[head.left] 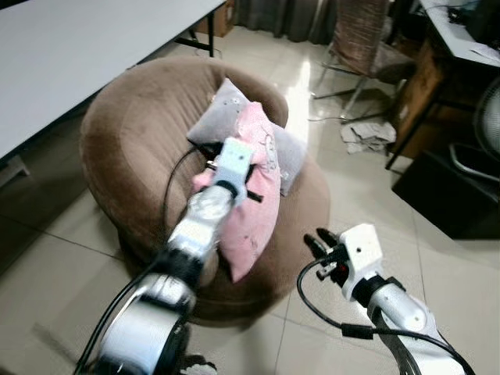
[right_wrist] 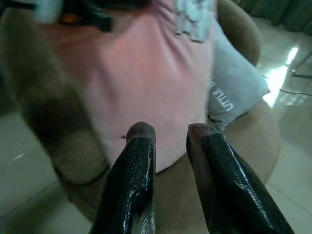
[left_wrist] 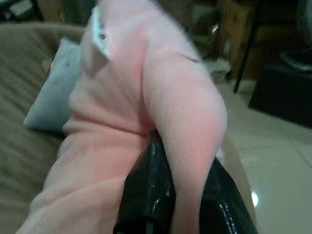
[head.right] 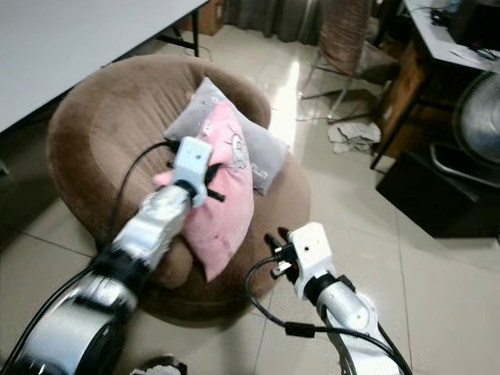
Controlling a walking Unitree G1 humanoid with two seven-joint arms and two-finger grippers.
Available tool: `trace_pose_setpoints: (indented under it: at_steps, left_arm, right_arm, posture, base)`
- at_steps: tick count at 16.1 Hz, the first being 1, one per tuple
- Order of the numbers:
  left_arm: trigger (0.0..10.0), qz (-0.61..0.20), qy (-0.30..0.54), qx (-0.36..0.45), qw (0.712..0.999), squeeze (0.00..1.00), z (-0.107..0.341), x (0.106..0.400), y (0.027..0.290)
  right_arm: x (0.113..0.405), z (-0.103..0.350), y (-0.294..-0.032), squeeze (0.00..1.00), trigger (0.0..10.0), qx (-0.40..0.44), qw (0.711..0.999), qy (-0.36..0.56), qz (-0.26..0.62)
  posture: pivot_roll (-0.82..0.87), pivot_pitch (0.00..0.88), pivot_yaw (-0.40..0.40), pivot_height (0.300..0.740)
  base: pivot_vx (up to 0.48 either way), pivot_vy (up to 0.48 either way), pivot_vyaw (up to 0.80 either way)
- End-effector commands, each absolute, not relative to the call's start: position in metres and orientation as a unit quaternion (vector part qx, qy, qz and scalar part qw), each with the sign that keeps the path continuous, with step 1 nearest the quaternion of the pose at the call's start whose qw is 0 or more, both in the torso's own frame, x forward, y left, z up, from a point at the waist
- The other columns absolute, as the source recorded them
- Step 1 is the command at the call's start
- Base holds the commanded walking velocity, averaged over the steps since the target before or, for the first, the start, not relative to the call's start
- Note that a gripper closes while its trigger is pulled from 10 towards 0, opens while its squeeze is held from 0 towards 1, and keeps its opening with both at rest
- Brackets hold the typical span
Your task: Move the pillow to the sofa from floor
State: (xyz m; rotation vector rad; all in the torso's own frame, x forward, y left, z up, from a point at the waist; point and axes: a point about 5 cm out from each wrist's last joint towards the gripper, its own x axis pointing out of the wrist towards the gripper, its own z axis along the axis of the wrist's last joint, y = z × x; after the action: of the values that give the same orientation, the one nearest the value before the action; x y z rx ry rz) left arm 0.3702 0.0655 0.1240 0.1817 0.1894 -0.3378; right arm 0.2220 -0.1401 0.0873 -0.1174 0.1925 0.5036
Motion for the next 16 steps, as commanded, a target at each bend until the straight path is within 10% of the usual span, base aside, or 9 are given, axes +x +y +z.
trace_pose_setpoints:
  at_steps: [1,6,7,16]
  left_arm:
    - [10.0,-0.117,0.084,0.094,0.985,0.00,0.139,0.382,0.062]
    - [10.0,0.019,0.126,0.134,0.983,0.00,0.127,0.388,0.090]
    - [10.0,0.038,0.134,0.138,0.981,1.00,0.126,0.389,0.100]
    - [10.0,0.168,0.071,0.127,0.975,1.00,0.145,0.393,0.186]
  right_arm:
    - [0.217,0.091,-0.142,0.00,10.0,-0.066,0.955,0.091,0.273]
    - [0.212,0.083,-0.145,0.00,10.0,-0.089,0.946,0.108,0.291]
    - [0.211,0.084,-0.145,0.00,10.0,-0.088,0.946,0.108,0.292]
    - [0.220,0.081,-0.139,0.00,10.0,-0.082,0.948,0.100,0.291]
  posture:
    - [0.08,0.118,-0.059,0.740]
    - [0.06,0.118,-0.038,0.740]
    - [0.05,0.117,-0.036,0.740]
    - [0.08,0.059,-0.072,0.740]
  base:
    - [0.000,0.000,0.00]
    - [0.000,0.000,0.00]
    - [0.000,0.000,0.00]
    - [0.000,0.000,0.00]
